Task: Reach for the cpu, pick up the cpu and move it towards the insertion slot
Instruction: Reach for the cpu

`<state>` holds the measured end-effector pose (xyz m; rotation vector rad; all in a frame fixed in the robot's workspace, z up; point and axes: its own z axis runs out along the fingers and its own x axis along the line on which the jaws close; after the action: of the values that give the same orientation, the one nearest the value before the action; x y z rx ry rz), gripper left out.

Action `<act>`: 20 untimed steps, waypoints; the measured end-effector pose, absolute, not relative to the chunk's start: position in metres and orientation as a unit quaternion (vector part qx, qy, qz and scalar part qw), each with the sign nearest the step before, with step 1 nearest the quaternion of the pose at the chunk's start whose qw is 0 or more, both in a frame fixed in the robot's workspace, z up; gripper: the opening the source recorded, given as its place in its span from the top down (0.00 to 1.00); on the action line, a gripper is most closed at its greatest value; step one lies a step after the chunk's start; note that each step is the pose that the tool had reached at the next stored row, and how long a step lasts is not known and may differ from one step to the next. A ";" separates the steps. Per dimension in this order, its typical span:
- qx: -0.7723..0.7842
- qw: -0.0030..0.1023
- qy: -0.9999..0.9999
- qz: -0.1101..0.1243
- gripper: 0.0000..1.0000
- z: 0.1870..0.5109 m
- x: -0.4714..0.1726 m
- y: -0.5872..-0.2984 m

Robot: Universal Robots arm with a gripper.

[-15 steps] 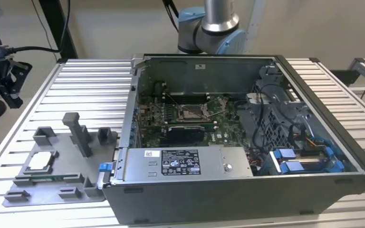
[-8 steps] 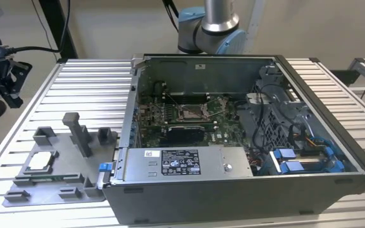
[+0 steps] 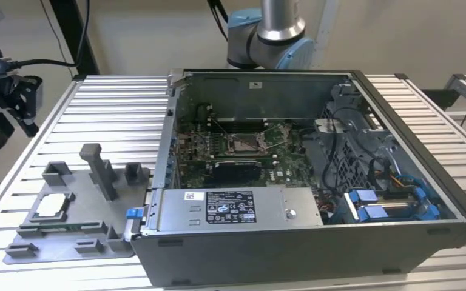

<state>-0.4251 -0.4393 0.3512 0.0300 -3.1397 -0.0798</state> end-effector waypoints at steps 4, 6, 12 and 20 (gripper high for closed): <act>0.010 0.000 -1.000 -0.027 0.00 0.351 -0.425 -0.439; 0.010 0.000 -1.000 -0.027 0.00 0.351 -0.425 -0.439; 0.010 0.000 -1.000 -0.029 0.00 0.351 -0.425 -0.439; 0.010 0.000 -1.000 -0.029 0.00 0.349 -0.425 -0.439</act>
<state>-0.4251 -0.4394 0.3486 0.0300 -3.1394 -0.0916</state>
